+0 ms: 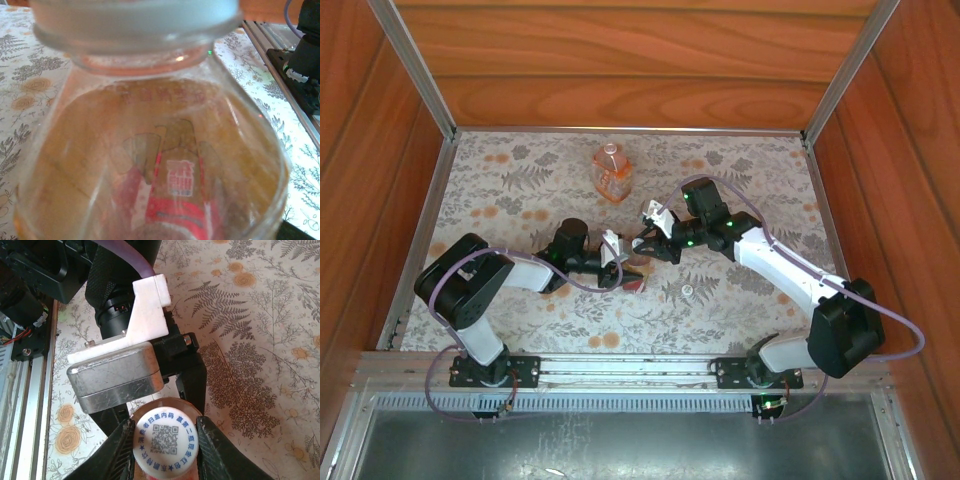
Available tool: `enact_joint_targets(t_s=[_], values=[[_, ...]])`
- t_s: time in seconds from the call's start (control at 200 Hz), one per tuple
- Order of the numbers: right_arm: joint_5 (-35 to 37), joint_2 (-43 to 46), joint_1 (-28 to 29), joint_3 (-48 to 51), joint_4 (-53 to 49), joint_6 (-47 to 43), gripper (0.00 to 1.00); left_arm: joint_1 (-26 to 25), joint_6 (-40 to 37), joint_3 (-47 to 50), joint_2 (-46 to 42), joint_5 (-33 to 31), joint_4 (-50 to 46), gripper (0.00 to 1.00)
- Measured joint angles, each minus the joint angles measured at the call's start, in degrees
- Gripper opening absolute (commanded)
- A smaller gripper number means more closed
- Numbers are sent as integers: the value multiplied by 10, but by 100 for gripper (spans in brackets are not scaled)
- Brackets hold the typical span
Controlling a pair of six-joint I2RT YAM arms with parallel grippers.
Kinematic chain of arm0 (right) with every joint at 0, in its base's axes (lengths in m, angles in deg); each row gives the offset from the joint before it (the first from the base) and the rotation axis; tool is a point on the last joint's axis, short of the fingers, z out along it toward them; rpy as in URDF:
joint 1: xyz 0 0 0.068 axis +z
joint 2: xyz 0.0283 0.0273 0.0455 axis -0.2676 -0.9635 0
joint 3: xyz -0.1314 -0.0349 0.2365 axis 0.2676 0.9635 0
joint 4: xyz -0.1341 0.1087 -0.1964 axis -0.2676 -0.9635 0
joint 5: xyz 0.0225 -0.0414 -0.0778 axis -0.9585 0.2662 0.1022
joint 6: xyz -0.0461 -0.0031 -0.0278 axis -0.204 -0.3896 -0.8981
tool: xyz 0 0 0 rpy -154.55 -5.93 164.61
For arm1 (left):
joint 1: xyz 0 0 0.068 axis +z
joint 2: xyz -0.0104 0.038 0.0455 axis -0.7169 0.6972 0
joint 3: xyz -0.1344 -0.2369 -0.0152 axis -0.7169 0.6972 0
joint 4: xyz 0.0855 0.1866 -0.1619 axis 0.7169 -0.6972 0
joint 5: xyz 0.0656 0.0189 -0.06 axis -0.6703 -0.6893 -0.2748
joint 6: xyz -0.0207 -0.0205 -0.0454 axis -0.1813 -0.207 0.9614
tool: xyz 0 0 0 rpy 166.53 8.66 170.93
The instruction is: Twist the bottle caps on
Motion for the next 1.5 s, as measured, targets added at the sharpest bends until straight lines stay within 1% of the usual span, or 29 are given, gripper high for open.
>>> enact_joint_targets(t_s=[0.04, 0.065, 0.115, 0.27, 0.495, 0.665, 0.72, 0.785, 0.825, 0.924, 0.974, 1.054, 1.089, 1.154, 1.259, 1.299, 1.359, 1.399, 1.469, 1.499], values=[[0, 0, 0, 0, 0, 0, 27, 0, 3, 0, 0, 2, 0, 70], [0, 1, 0, 0, 0, 0, 25, 0, 5, 0, 0, 3, 0, 72], [-2, 3, 0, 1, -3, -2, 24, 0, 12, 0, 0, 5, -2, 75], [-25, 22, -8, 6, -12, -20, 24, 0, 23, 0, -10, 17, -17, 75], [-73, 50, -20, 6, -13, -35, 24, -5, 34, 0, -45, 30, -24, 68], [-82, 49, -21, 7, -10, -30, 24, -8, 36, 2, -50, 25, -28, 57], [-81, 48, -22, 10, -3, -18, 24, -8, 36, 4, -52, 19, -29, 54], [-75, 50, -22, 22, 15, 7, 25, -9, 36, 7, -55, 5, -31, 47], [-66, 53, -22, 33, 31, 29, 19, -9, 37, 11, -58, -11, -35, 46], [-22, 72, -20, 64, 69, 109, 17, -13, 36, 17, -64, -52, -43, 46], [10, 83, -16, 74, 80, 155, 13, -17, 33, 18, -68, -82, -45, 46], [62, 97, -6, 84, 92, 227, 12, -27, 26, 18, -74, -134, -47, 46], [91, 101, 0, 85, 92, 259, 7, -33, 20, 17, -76, -163, -47, 46], [148, 103, 12, 84, 89, 321, 3, -48, 2, 11, -74, -225, -50, 46], [241, 103, 27, 76, 64, 429, 1, -83, -45, -18, -50, -341, -57, 46], [272, 103, 31, 70, 50, 469, 4, -95, -60, -31, -39, -378, -58, 46], [298, 104, 31, 65, 36, 509, 12, -105, -76, -43, -30, -414, -57, 46], [309, 106, 31, 63, 30, 529, 22, -110, -84, -47, -28, -430, -57, 46], [320, 111, 33, 59, 23, 542, 43, -113, -91, -47, -28, -444, -51, 46], [325, 113, 34, 58, 20, 541, 56, -113, -92, -46, -29, -447, -47, 46]])
